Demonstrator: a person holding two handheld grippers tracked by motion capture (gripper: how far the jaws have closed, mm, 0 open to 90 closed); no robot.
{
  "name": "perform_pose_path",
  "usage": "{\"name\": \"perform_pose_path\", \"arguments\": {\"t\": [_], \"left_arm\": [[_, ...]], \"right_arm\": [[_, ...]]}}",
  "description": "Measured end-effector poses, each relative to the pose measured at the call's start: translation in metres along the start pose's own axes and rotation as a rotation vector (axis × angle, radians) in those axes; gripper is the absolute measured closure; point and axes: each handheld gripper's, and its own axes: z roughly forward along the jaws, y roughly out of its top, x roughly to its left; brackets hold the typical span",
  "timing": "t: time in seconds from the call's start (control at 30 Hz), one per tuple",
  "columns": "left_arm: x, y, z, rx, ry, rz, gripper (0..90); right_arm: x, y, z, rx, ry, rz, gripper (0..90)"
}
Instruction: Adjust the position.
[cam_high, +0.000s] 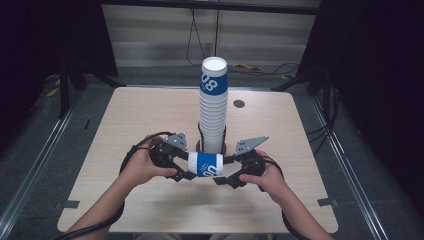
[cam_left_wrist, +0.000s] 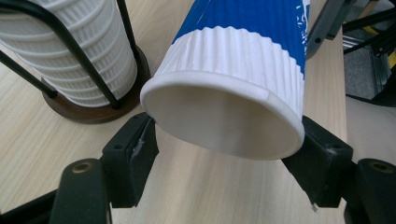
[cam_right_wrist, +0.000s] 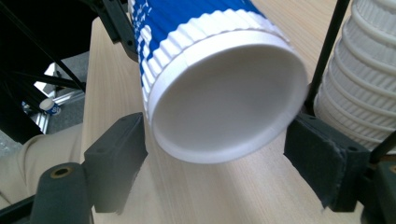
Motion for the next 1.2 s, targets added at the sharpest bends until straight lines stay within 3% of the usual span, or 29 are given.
{"name": "perform_pose_path", "arguments": {"t": [0.03,0.37,0.5,0.7,0.77,0.97,1.2], "left_arm": [[-0.001,0.0,-0.001,0.016,0.005,-0.013,29.1],[-0.002,0.004,-0.002,0.136,0.032,0.018,29.0],[-0.003,0.006,-0.002,0.156,0.031,0.019,28.7],[-0.004,0.013,-0.001,0.211,0.034,0.057,28.6],[-0.004,0.013,0.0,0.215,0.037,0.049,28.6],[-0.007,0.02,0.003,0.285,0.035,0.073,28.2],[-0.011,0.027,0.006,0.316,0.039,0.087,28.0]], "right_arm": [[0.0,0.0,0.0,0.005,-0.005,-0.005,19.4],[0.004,0.001,0.002,0.083,-0.038,-0.058,16.9],[0.005,0.003,0.002,0.099,-0.045,-0.075,16.2],[0.006,0.005,0.001,0.129,-0.059,-0.1,15.3],[0.006,0.005,0.001,0.131,-0.057,-0.104,15.3],[0.006,0.007,-0.002,0.16,-0.067,-0.132,15.3],[0.007,0.009,0.0,0.173,-0.058,-0.149,15.4]]}}
